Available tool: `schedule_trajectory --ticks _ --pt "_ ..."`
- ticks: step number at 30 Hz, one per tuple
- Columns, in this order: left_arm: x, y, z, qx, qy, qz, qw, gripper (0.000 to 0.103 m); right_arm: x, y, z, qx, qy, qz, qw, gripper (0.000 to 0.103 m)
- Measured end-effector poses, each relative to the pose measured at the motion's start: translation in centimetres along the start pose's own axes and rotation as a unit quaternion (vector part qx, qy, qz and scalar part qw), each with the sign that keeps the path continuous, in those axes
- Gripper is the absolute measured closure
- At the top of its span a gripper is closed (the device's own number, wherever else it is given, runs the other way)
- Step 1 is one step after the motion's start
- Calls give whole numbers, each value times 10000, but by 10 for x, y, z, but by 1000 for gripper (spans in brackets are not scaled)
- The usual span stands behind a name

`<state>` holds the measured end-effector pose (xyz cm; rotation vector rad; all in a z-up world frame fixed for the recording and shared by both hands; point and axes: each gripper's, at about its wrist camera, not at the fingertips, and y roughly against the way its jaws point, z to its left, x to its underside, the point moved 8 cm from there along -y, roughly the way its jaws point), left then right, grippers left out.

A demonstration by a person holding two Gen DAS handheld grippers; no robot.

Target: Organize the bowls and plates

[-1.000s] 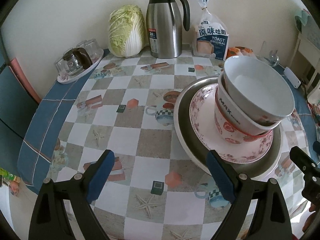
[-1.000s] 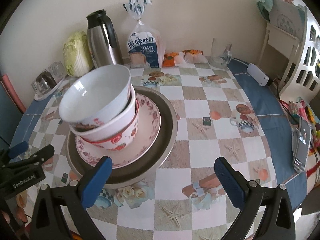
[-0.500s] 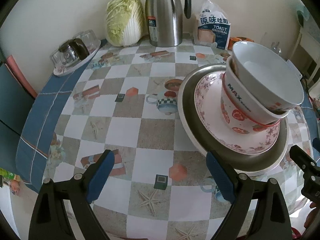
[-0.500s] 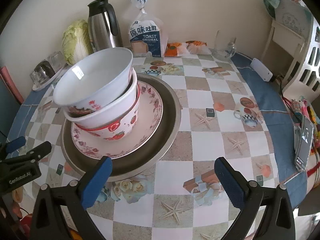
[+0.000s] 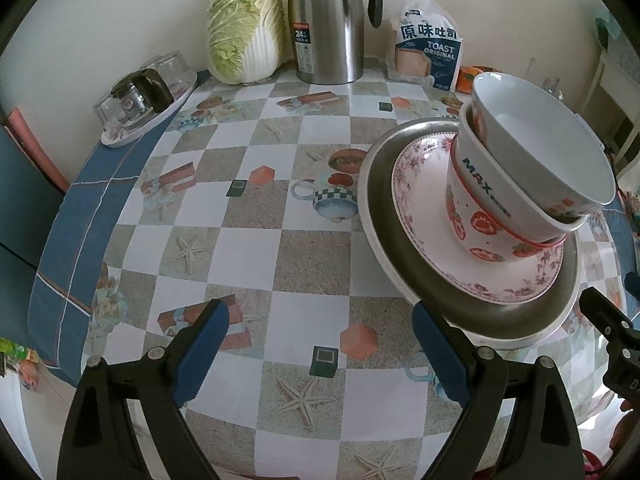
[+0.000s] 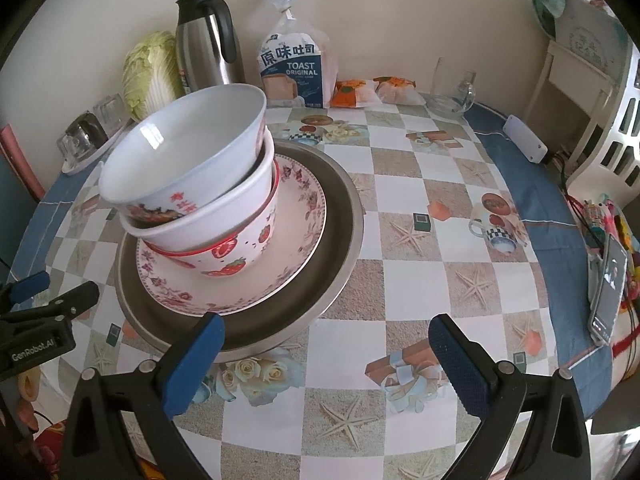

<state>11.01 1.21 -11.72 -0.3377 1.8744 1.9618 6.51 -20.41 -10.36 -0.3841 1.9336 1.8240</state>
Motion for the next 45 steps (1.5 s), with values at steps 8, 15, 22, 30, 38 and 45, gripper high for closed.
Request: schedule_trajectory --ticks 8,15,22,30,38,45 --pt "1 -1 -3 29 -58 29 10000 10 0 -1 1 -14 26 30 10000 0" --pt "1 -1 -4 23 -83 38 10000 10 0 -2 1 -16 26 36 10000 0" --pt "2 -1 -5 21 -102 54 9999 10 0 -2 0 -16 23 33 10000 0" --pt "3 -2 -5 20 -103 70 9999 10 0 -2 0 -16 24 33 10000 0" --pt "4 -2 -4 25 -98 89 9999 10 0 -2 0 -15 22 37 10000 0" --pt "4 -2 -7 -19 -164 73 9998 10 0 -2 0 -18 22 39 10000 0"
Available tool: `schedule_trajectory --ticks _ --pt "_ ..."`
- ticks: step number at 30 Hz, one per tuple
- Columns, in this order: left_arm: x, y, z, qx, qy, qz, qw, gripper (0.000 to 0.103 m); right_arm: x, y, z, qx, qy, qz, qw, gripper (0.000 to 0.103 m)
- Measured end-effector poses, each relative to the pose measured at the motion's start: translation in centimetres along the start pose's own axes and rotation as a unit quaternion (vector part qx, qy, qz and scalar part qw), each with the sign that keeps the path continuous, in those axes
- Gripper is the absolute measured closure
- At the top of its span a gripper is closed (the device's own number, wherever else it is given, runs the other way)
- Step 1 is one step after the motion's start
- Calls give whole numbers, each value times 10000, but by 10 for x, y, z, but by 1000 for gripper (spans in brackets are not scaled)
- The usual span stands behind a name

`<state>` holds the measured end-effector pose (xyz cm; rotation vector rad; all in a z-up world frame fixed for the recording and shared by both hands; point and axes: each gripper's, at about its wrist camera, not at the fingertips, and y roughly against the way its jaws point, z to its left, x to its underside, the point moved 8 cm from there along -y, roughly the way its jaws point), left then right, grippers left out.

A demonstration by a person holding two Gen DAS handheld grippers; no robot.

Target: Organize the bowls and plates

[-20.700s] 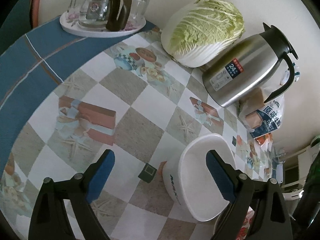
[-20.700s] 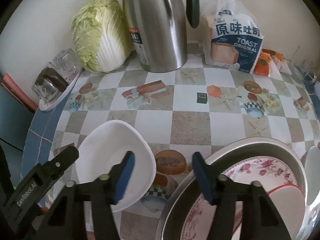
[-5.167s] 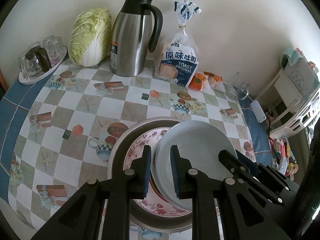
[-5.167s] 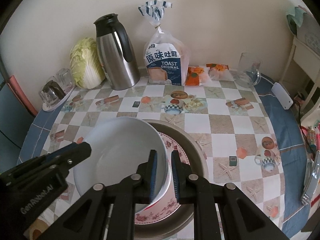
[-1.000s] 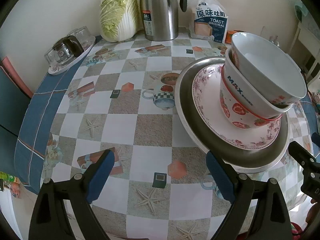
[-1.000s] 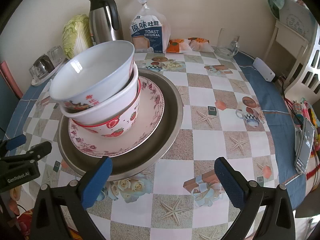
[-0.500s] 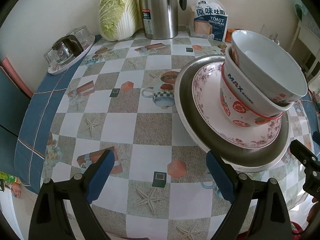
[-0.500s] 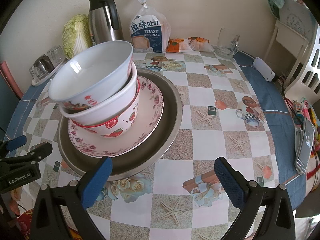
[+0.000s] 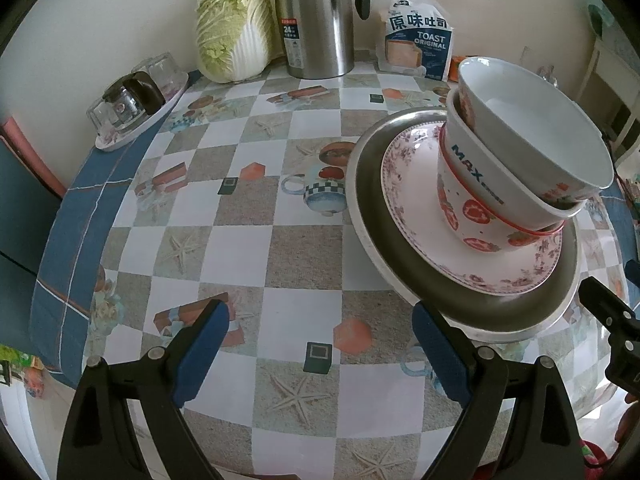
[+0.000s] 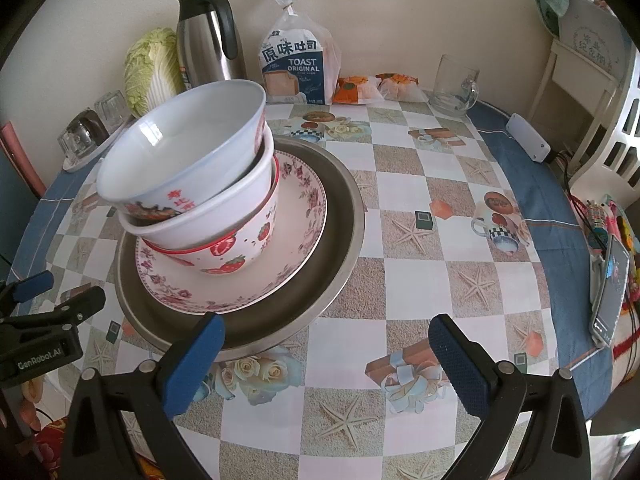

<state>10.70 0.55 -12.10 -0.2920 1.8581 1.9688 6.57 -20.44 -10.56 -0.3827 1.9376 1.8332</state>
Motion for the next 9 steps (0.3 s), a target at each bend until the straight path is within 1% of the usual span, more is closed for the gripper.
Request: schedule_trajectory --ticks 3,5,9 --pt "0 2 -1 -18 12 -42 10000 10 0 0 0 1 1 -2 10000 0" --pt "-1 6 -1 -98 -34 -150 9998 10 0 0 0 0 4 -1 10000 0" --pt "-2 8 -7 -12 -155 -178 9997 10 0 0 0 0 2 0 10000 0"
